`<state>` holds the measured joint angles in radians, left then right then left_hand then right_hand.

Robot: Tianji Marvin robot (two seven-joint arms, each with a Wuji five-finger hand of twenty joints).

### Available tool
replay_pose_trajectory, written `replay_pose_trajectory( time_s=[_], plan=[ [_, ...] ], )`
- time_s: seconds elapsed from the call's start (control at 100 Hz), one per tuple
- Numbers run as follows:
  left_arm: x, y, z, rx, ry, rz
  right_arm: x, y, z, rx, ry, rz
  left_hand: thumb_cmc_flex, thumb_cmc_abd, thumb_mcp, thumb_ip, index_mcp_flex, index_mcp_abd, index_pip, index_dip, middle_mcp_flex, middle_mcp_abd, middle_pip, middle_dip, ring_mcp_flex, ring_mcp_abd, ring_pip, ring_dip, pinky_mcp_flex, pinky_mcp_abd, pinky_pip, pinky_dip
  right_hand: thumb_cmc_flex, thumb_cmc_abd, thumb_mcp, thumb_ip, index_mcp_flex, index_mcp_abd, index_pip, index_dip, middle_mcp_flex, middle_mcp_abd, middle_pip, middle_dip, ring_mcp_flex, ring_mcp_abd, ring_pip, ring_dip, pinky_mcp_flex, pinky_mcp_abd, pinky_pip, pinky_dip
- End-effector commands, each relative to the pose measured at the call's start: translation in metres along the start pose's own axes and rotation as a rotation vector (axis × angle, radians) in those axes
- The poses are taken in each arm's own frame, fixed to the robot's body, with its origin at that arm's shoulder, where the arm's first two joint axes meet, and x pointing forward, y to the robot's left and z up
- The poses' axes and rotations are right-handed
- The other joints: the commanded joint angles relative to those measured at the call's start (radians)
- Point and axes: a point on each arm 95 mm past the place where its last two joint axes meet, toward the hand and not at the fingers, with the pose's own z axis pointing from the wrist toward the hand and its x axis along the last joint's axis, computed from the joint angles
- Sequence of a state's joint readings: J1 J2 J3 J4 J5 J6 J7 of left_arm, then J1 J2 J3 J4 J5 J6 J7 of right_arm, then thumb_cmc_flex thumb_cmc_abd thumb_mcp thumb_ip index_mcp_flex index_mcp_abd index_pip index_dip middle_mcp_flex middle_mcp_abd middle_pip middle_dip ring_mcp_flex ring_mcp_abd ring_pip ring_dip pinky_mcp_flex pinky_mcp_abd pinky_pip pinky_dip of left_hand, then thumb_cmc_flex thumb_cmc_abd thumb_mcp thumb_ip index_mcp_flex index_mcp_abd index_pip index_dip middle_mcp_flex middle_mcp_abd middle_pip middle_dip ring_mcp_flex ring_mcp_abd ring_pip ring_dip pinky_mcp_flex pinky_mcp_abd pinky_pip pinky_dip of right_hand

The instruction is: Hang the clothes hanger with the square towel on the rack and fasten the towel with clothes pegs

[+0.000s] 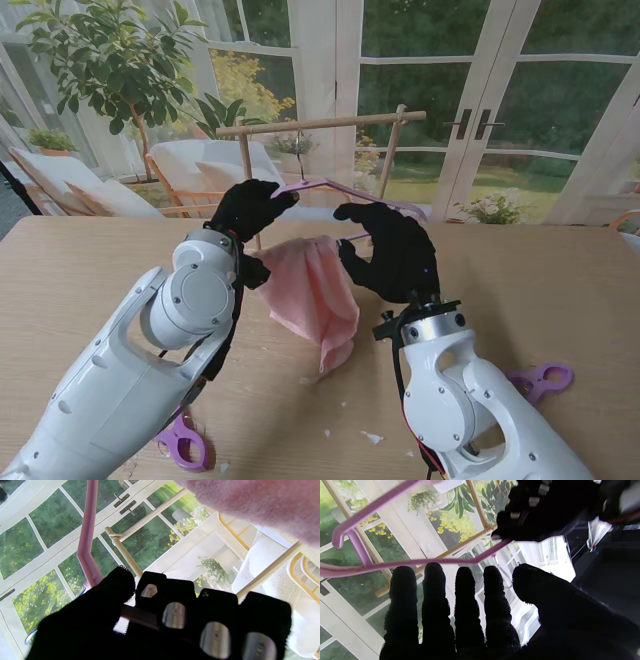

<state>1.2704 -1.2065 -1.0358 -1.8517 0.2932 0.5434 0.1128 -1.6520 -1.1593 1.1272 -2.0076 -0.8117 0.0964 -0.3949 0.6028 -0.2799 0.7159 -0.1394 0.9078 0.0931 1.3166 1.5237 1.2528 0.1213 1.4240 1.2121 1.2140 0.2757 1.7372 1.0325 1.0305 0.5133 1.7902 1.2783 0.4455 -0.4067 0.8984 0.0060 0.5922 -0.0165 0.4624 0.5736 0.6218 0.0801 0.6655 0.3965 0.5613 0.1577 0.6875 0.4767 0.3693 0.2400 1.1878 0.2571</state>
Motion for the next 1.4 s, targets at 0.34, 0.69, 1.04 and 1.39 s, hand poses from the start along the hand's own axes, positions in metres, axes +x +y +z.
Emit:
replay_pose_trajectory(
  time_s=[0.34,0.69,1.04,1.39],
  plan=[
    [0.016,0.0,-0.002,-0.015,0.04,-0.024,-0.022,-0.047,0.001,0.093,-0.111,-0.165,0.0,0.051,-0.031,0.028,-0.01,-0.007,0.035,0.046,0.029,-0.077,0.051,0.018,0.049,-0.019,0.118,-0.007,0.043,-0.073,0.304,0.047,-0.037,-0.06,-0.091,-0.032,-0.038,-0.205,-0.05,0.049,0.081,-0.113,0.359,0.307,0.181,-0.059,0.486,0.232,0.263,-0.243,0.552,0.619],
    [0.016,0.004,-0.002,-0.035,0.05,-0.033,-0.038,-0.056,0.021,0.069,-0.159,-0.217,0.002,0.051,-0.033,0.029,-0.01,-0.007,0.035,0.046,0.03,-0.079,0.05,0.017,0.049,-0.022,0.118,-0.008,0.044,-0.077,0.304,0.046,-0.085,-0.158,-0.049,-0.065,-0.014,-0.192,-0.046,0.032,0.239,-0.189,0.525,0.397,0.38,-0.106,0.713,0.284,0.528,-0.323,0.746,0.552],
    [0.016,0.004,-0.002,-0.041,0.057,-0.041,-0.047,-0.063,0.03,0.101,-0.213,-0.251,0.002,0.049,-0.033,0.03,-0.006,-0.007,0.033,0.046,0.032,-0.081,0.05,0.016,0.05,-0.026,0.119,-0.01,0.045,-0.082,0.304,0.046,-0.063,-0.208,0.006,-0.071,0.049,-0.165,0.045,0.055,0.273,-0.201,0.547,0.392,0.423,-0.122,0.737,0.267,0.565,-0.334,0.78,0.494],
    [0.016,0.006,-0.002,-0.05,0.052,-0.044,-0.053,-0.069,0.033,0.081,-0.224,-0.246,0.003,0.046,-0.031,0.031,-0.002,-0.007,0.032,0.046,0.036,-0.08,0.049,0.015,0.05,-0.029,0.121,-0.011,0.045,-0.084,0.304,0.047,0.051,-0.272,0.027,-0.173,0.122,-0.346,0.309,-0.11,0.365,-0.202,0.559,0.389,0.495,-0.118,0.779,0.251,0.603,-0.323,0.808,0.452]
  ],
)
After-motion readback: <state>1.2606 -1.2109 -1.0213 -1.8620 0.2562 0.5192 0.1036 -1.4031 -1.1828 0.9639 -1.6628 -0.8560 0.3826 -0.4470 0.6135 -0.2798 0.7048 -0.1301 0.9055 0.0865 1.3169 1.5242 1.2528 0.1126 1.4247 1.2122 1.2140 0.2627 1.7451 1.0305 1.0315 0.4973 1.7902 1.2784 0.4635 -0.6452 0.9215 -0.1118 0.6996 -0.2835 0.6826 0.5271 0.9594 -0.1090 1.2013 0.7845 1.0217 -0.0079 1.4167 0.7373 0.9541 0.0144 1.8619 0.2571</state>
